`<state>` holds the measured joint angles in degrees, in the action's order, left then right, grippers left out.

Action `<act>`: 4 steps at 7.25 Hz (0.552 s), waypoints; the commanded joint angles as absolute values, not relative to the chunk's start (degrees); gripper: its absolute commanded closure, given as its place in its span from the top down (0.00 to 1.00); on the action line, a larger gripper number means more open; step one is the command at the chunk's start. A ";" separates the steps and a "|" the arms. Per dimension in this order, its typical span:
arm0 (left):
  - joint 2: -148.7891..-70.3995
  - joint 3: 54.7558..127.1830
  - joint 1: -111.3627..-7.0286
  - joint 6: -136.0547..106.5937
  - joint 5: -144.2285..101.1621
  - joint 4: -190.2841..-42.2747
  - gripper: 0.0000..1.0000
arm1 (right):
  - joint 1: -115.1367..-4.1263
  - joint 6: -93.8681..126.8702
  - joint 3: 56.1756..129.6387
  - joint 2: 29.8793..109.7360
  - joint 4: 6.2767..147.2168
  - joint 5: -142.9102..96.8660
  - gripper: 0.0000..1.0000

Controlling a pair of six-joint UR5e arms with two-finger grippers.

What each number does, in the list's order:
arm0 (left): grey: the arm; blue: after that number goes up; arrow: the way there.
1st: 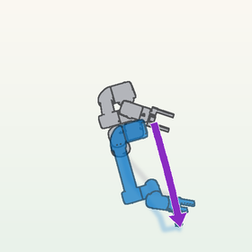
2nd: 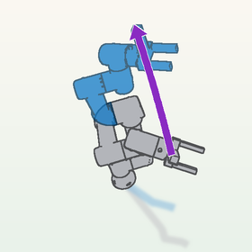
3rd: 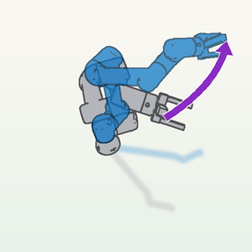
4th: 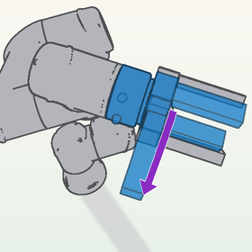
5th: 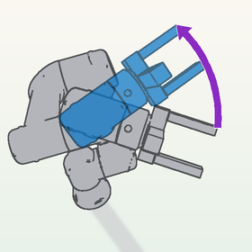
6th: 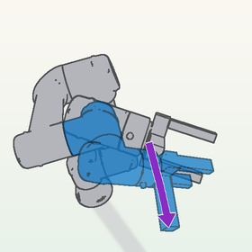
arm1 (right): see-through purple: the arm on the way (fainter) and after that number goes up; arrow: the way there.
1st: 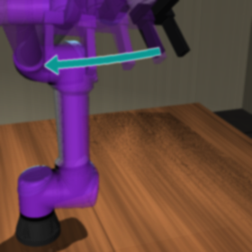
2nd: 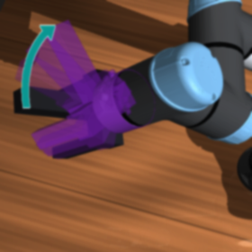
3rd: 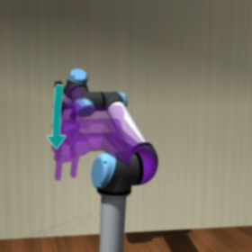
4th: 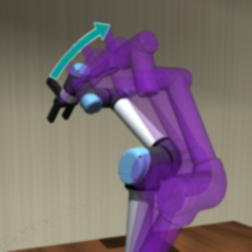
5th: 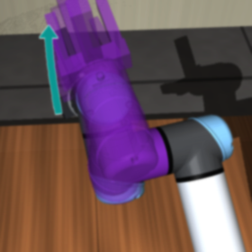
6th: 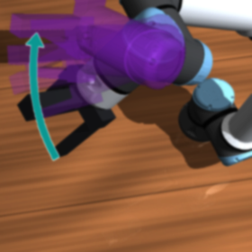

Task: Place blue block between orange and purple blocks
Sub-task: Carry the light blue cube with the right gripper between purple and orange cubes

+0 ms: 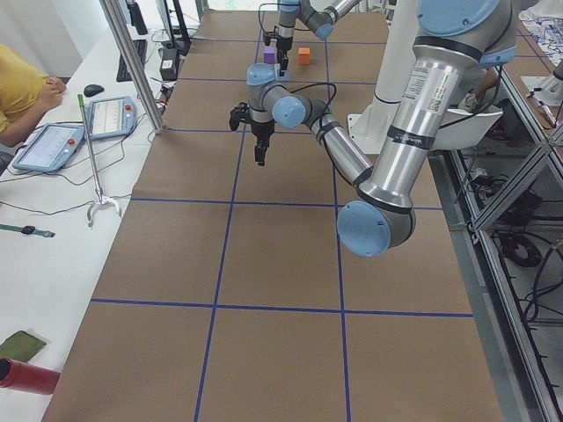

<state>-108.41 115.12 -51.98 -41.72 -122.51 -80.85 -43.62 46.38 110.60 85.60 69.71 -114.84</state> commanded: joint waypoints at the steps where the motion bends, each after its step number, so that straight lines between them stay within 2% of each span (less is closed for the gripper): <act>1: -102.68 114.53 -60.08 -29.42 -125.85 -81.12 1.00 | -52.09 38.41 112.76 97.61 69.43 -119.77 0.00; 2: -100.66 113.39 -63.25 -24.40 -127.43 -81.12 1.00 | -53.25 38.41 112.68 101.47 69.09 -119.88 0.00; 4: -98.54 109.97 -68.70 -15.62 -128.93 -81.12 1.00 | -55.10 39.11 110.76 103.80 66.80 -120.06 0.00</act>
<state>-100.25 111.96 -65.15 -21.77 -128.06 -81.12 -53.85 38.88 111.97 102.26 67.70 -119.95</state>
